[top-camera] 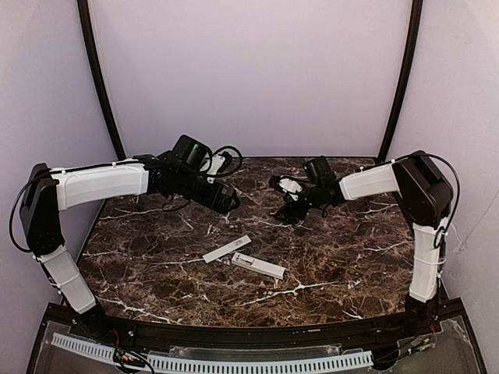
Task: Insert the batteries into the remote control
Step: Pick up the battery at the center of the board.
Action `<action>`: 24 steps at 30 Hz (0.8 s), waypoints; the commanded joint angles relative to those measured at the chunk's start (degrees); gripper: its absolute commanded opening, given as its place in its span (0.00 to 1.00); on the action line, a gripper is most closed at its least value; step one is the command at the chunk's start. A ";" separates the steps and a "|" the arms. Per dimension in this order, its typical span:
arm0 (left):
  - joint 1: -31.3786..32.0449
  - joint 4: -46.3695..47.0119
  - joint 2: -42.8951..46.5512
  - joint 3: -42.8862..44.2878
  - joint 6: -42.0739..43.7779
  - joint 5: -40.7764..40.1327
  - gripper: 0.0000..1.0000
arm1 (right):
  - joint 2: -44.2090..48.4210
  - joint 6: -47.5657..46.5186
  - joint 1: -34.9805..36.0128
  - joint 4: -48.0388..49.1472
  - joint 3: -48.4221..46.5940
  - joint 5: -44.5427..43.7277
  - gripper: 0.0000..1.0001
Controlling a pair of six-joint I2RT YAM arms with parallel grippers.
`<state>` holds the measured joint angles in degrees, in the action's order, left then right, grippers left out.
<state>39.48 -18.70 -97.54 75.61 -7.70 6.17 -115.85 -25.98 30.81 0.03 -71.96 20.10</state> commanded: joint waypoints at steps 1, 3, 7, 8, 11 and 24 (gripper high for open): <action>-0.29 -0.14 2.28 -1.08 0.33 -0.78 0.98 | -2.78 -3.62 -0.55 -2.57 -2.69 3.32 0.83; -0.29 -0.11 2.25 -1.16 0.32 -0.93 0.99 | -3.95 -4.70 -0.72 -3.60 -3.52 4.55 0.80; -0.36 -0.20 2.28 -1.38 0.31 -1.31 0.99 | -5.15 -6.90 -0.75 -5.13 -4.31 7.31 0.77; -0.37 -0.24 2.32 -1.57 0.36 -1.62 0.99 | -5.42 -7.16 -0.79 -5.50 -4.62 7.83 0.77; -0.42 -0.29 2.67 -2.15 0.41 -2.47 0.99 | -6.64 -7.90 -0.76 -8.45 -6.78 9.26 0.72; -0.60 -0.42 4.02 -3.10 0.10 -3.63 0.99 | -10.60 -8.02 -0.75 -15.25 -12.51 10.40 0.43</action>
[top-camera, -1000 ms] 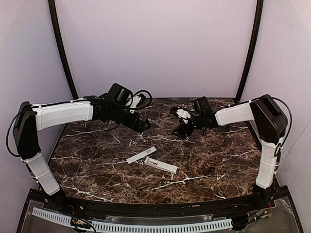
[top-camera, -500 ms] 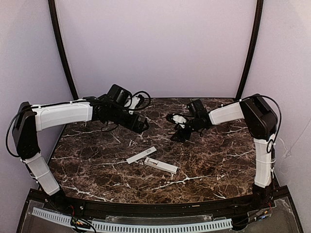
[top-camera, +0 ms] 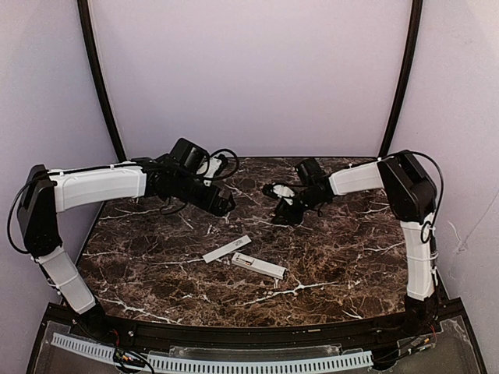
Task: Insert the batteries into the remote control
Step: Pick up the battery at the center of the board.
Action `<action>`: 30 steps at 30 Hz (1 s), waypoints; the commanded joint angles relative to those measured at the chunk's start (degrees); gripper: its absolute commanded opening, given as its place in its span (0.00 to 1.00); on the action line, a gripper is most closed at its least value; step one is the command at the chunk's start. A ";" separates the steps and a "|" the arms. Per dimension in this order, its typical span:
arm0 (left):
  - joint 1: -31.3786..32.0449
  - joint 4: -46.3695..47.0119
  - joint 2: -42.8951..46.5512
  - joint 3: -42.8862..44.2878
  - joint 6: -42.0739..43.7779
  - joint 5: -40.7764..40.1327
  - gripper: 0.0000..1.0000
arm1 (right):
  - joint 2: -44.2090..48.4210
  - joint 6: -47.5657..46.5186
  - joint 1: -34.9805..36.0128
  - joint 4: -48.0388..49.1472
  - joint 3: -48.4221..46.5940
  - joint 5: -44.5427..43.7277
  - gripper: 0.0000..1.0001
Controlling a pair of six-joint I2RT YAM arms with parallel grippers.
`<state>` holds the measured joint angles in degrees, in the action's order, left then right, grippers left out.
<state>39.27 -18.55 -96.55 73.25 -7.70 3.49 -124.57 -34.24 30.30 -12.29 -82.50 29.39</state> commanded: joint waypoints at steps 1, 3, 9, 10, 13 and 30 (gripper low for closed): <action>-0.36 -0.59 3.13 -0.74 0.09 -0.94 0.99 | -2.35 0.27 -0.25 -3.70 -2.71 1.18 0.42; -0.33 -0.53 3.39 -0.82 0.14 -1.06 0.99 | -3.16 0.61 -0.26 -4.89 -3.98 1.05 0.40; -0.43 -0.64 4.03 -1.27 0.09 -1.80 0.99 | -3.55 1.69 -0.20 -7.99 -5.58 1.50 0.20; -0.42 -0.51 4.23 -1.36 -0.01 -1.81 0.99 | -3.30 2.00 -0.15 -8.31 -5.45 1.62 0.19; -0.51 0.20 5.10 -2.44 -0.57 -1.73 0.99 | -2.39 2.46 0.45 -9.52 -4.84 1.24 0.22; -0.81 1.88 7.90 -4.49 -1.17 -0.96 0.99 | -1.53 1.83 3.45 -16.54 -2.81 -13.26 0.21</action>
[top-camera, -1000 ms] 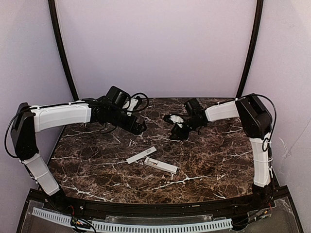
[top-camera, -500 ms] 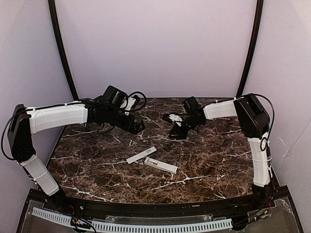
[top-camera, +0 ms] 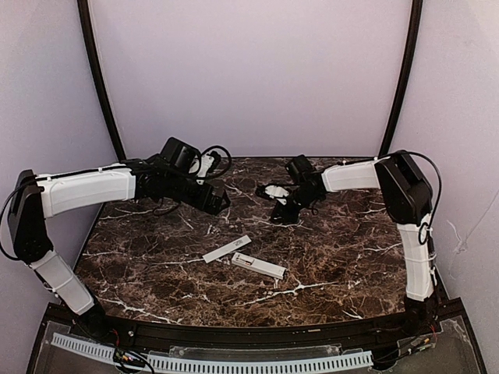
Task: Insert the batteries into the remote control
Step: Pick up the battery at the center of the board.
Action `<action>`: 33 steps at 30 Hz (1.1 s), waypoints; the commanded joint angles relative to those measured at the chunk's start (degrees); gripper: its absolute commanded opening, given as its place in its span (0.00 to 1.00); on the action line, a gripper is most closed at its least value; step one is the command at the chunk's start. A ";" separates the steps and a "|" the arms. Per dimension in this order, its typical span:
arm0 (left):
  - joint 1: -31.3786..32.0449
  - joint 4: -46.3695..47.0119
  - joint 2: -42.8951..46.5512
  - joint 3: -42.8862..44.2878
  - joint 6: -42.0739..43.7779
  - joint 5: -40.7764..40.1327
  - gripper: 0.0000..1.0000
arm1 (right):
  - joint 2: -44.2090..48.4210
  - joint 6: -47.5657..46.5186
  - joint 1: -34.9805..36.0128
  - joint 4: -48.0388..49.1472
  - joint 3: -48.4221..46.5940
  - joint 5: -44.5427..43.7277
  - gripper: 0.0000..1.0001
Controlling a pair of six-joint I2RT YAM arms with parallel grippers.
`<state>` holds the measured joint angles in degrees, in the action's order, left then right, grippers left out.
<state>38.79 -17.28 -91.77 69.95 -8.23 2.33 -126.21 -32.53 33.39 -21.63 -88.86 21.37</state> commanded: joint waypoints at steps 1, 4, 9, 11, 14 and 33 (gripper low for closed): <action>-0.30 0.72 3.14 -1.25 -0.69 0.24 0.99 | 0.55 0.17 0.36 -7.12 4.20 -5.41 0.23; -0.31 0.90 3.30 -1.46 -0.82 0.50 0.99 | 1.31 0.48 0.36 -6.55 5.57 -5.95 0.24; -0.33 1.18 3.54 -1.93 -0.83 0.50 0.99 | 1.05 0.50 0.35 -6.32 5.73 -6.55 0.21; -0.31 1.27 3.54 -2.00 -0.90 0.61 0.99 | 0.94 0.19 0.70 -6.41 5.31 -6.41 0.15; -0.29 1.35 3.59 -2.21 -1.13 0.46 0.99 | 1.16 -0.12 1.30 -6.52 5.23 -6.45 0.04; -3.30 4.98 7.40 -8.35 -7.58 0.36 0.99 | 29.09 1.91 11.91 3.13 22.69 4.61 0.00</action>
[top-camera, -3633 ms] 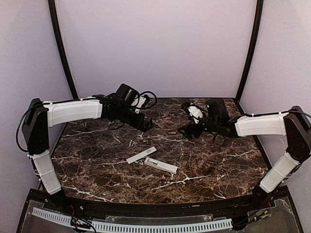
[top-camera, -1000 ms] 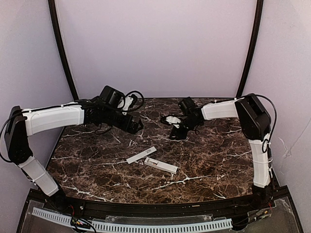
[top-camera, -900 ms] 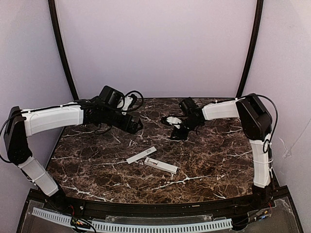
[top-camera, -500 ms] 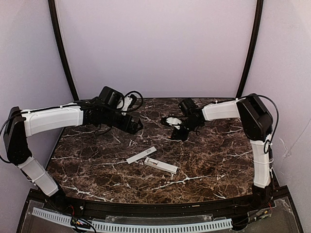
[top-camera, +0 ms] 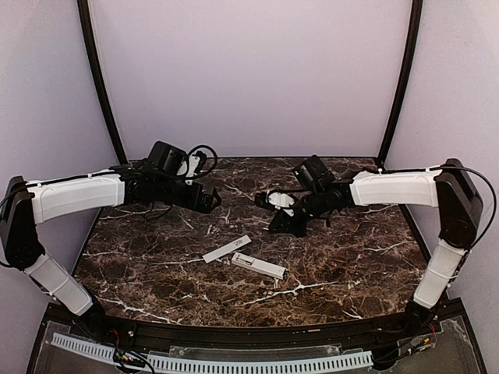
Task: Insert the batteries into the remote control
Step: Pick up the battery at the center of the board, then load the battery into the battery compartment.
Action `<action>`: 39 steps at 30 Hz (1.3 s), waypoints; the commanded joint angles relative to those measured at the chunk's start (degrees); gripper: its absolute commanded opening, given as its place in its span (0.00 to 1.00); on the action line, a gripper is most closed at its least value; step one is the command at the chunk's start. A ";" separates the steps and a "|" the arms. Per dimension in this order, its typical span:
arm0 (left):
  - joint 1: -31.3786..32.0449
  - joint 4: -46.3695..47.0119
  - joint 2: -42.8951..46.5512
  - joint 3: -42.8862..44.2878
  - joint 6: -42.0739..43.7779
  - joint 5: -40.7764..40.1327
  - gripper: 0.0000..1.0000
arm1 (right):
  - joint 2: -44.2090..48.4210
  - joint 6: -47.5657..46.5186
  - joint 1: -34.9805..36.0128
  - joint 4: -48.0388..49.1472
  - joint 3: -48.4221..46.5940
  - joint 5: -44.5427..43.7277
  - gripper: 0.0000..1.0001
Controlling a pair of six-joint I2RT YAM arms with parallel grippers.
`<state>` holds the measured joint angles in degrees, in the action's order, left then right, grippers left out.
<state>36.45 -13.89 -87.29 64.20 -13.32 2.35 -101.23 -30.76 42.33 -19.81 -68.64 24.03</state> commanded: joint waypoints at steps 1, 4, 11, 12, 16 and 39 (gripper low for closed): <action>-1.04 2.20 3.22 -3.26 -2.58 0.56 0.99 | 5.17 0.22 4.05 1.24 2.91 2.12 0.00; -1.27 2.91 3.91 -4.31 -2.86 0.99 0.99 | 7.78 0.70 6.12 0.98 3.84 2.22 0.00; -1.46 4.31 4.75 -6.95 -3.81 1.97 0.99 | 9.23 0.91 9.27 -4.02 0.83 3.35 0.00; -1.49 4.55 4.89 -7.14 -3.81 1.83 0.99 | 9.49 1.02 9.53 -4.05 0.61 3.77 0.00; -1.49 4.62 5.39 -7.62 -3.74 1.67 0.99 | 10.36 0.80 10.37 -6.03 -0.90 6.51 0.00; -1.55 6.02 5.76 -8.98 -4.39 2.39 0.99 | 13.44 4.81 16.98 -10.58 -6.33 4.98 0.00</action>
<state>35.22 -8.29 -83.42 56.14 -17.02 4.91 -85.03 -28.42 58.89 -27.57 -72.60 36.01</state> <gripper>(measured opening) 0.986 0.067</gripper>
